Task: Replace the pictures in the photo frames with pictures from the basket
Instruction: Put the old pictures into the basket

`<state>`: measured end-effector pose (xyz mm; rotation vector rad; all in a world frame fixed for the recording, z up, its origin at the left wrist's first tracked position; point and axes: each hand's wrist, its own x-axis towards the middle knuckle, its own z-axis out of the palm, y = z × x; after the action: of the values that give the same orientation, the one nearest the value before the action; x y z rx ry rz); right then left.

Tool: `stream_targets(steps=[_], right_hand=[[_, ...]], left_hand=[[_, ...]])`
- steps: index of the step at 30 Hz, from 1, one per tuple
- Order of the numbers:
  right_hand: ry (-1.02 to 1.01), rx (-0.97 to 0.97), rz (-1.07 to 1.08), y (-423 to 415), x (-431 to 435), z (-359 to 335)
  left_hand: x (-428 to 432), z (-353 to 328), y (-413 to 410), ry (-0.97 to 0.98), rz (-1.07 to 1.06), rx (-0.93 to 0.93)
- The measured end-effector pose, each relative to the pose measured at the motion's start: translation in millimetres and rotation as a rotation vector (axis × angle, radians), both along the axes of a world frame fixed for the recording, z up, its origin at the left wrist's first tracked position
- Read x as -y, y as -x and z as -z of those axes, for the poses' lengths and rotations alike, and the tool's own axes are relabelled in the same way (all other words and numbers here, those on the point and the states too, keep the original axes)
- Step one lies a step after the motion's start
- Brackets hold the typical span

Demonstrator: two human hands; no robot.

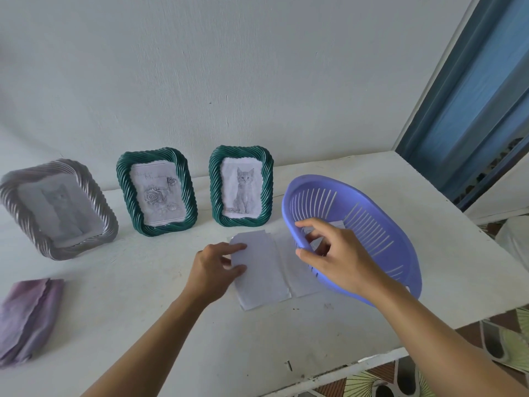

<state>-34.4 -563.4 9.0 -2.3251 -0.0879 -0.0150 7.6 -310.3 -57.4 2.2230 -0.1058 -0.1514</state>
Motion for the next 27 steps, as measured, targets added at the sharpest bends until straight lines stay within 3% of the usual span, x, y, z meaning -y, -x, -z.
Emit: stream_targets(steps=[4,7,12,18,23,27], right_hand=[[-0.029,0.000,0.016,0.2,3.6,-5.8],[-0.052,-0.005,0.016,0.9,5.2,-9.2],[-0.076,0.008,0.021,0.4,11.4,-17.1],[-0.098,0.027,0.054,-3.3,18.4,-22.1],[-0.068,0.017,0.047,-5.1,22.8,-18.8],[-0.066,0.022,0.039,-6.4,24.2,-15.2]], left_hand=[[19.5,-18.2,0.7,0.335,-0.055,-0.179],[25.7,-24.3,-2.1,0.479,-0.024,-0.260],[25.7,-22.4,-15.1,0.548,-0.031,-0.343],[52.1,-15.8,-10.3,0.547,-0.023,-0.317],[72.7,-6.2,-11.1,0.345,0.098,-0.183],[83.6,9.8,-7.7,-0.162,0.204,0.071]])
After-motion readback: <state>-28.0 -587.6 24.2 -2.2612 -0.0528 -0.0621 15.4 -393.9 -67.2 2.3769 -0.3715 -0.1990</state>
